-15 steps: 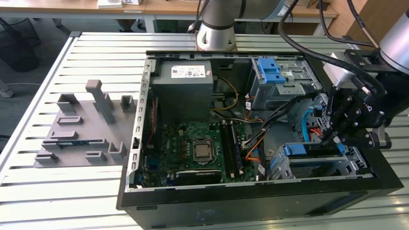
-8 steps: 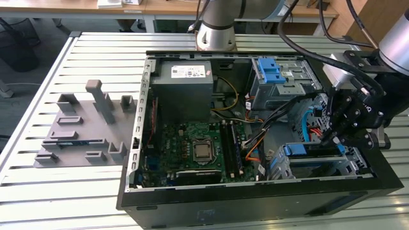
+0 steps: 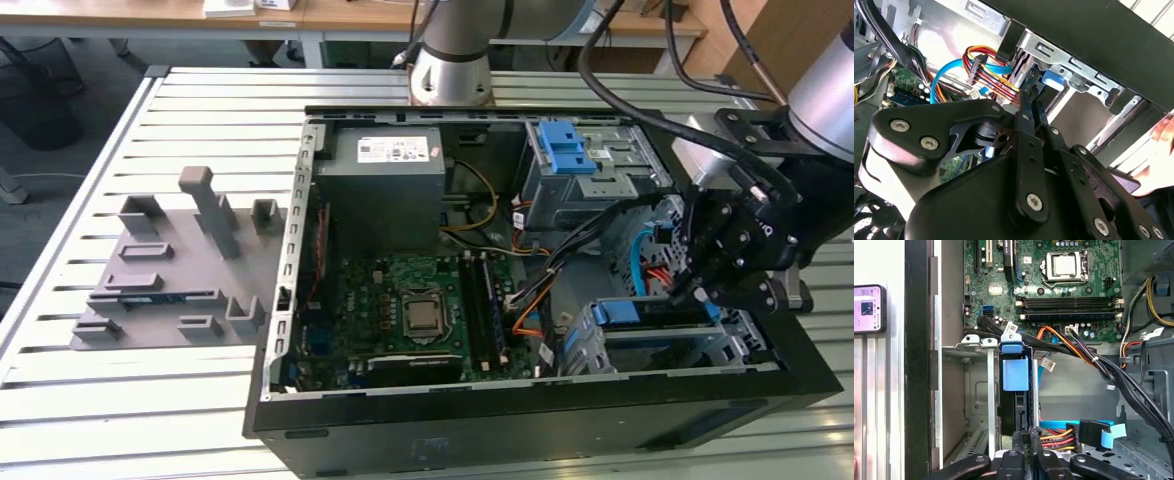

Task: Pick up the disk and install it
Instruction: 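Insert the first disk wire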

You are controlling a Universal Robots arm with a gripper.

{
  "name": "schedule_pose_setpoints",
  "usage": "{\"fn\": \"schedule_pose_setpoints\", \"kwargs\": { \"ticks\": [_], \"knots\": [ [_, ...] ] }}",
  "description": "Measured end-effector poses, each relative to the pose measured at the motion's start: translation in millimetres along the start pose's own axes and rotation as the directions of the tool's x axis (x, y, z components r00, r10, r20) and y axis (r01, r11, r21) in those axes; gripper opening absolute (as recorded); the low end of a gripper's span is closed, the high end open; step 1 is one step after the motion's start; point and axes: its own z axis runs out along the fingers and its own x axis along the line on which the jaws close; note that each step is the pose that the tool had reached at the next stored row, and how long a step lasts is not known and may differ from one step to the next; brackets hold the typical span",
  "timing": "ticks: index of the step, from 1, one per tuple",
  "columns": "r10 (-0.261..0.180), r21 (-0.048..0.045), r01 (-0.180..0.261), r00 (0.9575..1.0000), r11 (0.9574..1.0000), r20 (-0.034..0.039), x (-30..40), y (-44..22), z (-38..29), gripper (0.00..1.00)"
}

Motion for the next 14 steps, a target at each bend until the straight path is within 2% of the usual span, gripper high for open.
{"fn": "schedule_pose_setpoints", "kwargs": {
  "ticks": [11, 13, 14],
  "knots": [
    [0.001, -0.0002, -0.001, 1.0, 1.0, 0.0001, 0.0, -0.1, 2.0, 0.16],
    [0.001, -0.0002, -0.001, 1.0, 1.0, 0.0003, 0.0, -0.1, 1.9, 0.18],
    [0.001, -0.0001, -0.001, 1.0, 1.0, 0.0002, 0.0, 0.0, 1.3, 0.24]
  ]
}}
